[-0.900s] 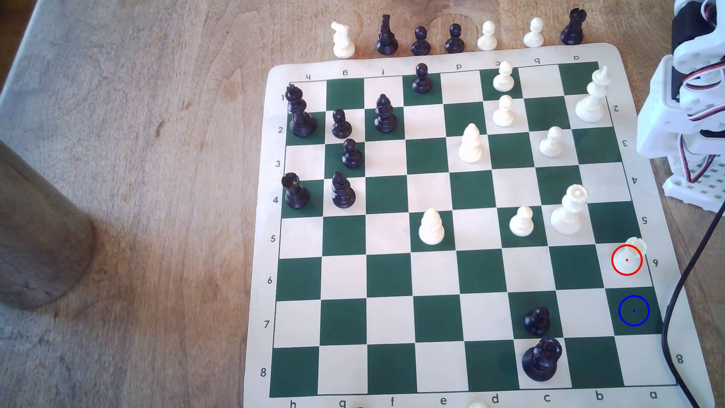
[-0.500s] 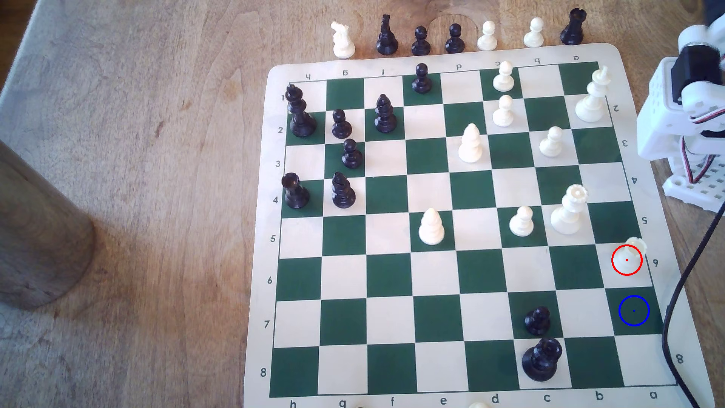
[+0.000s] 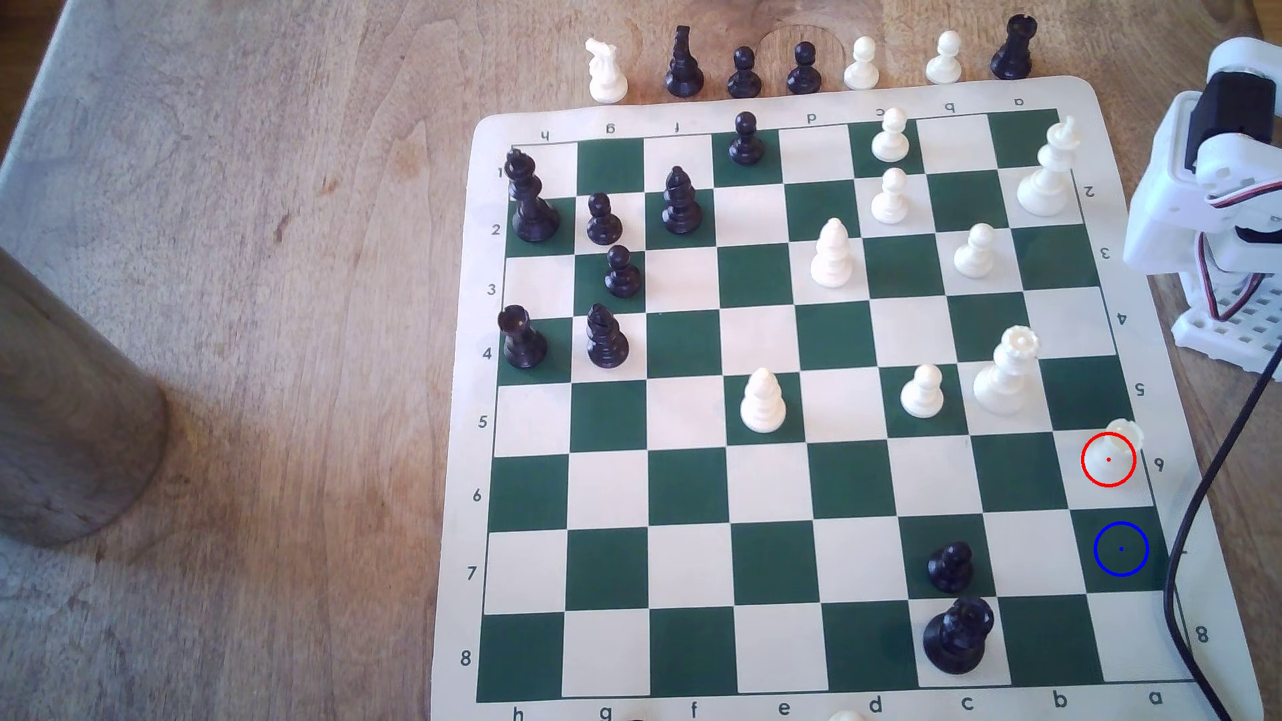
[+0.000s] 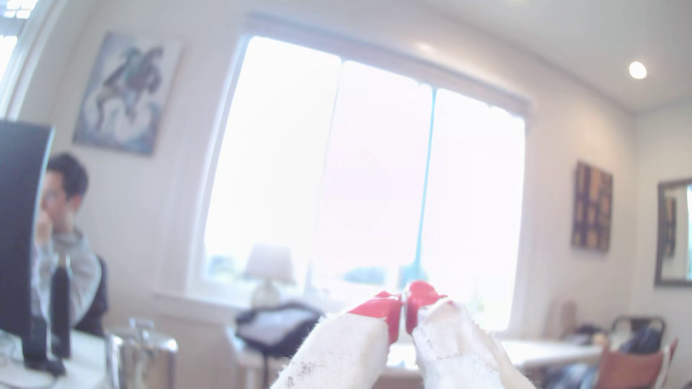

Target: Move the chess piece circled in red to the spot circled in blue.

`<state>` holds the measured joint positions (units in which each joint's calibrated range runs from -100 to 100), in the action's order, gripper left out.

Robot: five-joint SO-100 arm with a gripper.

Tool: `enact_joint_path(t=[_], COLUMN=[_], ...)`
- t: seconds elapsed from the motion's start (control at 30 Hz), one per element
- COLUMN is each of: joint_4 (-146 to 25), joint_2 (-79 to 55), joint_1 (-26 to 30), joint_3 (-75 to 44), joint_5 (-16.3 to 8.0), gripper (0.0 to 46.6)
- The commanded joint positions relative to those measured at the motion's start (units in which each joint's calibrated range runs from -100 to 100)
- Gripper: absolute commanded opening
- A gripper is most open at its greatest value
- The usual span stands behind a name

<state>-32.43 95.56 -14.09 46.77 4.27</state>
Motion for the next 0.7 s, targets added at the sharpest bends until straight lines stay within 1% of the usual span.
enact_joint_path(t=[0.0, 0.03, 0.07, 0.1, 0.13, 0.17, 0.23, 0.27, 0.3, 0.33, 0.37, 0.4, 0.43, 0.47, 0.53, 0.57, 0.6, 0.67], joint_4=[-13.11, -15.81, -16.71, -17.77, -19.08, -19.99, -19.08, -19.08, -19.33, -20.07, -20.72, -21.30, -21.62, -24.16, -29.24, -32.35, -37.10, -42.18], joint_2=[0.03, 0.03, 0.03, 0.03, 0.03, 0.03, 0.03, -0.14, -1.67, -2.69, -3.37, -4.05, -4.73, -7.02, -10.92, -13.05, -15.34, -17.04], joint_1=[1.45, 3.25, 3.25, 3.72, 4.82, 6.38, 9.59, 9.98, 11.54, 11.54, 11.70, 11.93, 12.56, 14.36, 16.39, 17.80, 20.62, 22.18], joint_3=[-5.25, -5.25, -5.34, -5.43, -5.52, -5.16, -4.52, -4.52, -4.34, -4.25, -3.89, -3.25, -2.98, -3.70, -6.15, -7.60, -8.60, -9.60], joint_5=[-0.49, -4.93, -8.60, -10.99, -11.28, -11.28, -11.28, -11.23, -11.23, -11.09, -9.96, -8.45, -7.67, -6.84, -5.37, -5.03, -4.98, -5.86], gripper=[0.2, 0.2, 0.4, 1.5, 2.0, 6.5, 6.6, 6.0, 4.3, 1.5, 0.3, 0.3, 0.3, 1.8, 3.5, 4.2, 5.5, 7.7])
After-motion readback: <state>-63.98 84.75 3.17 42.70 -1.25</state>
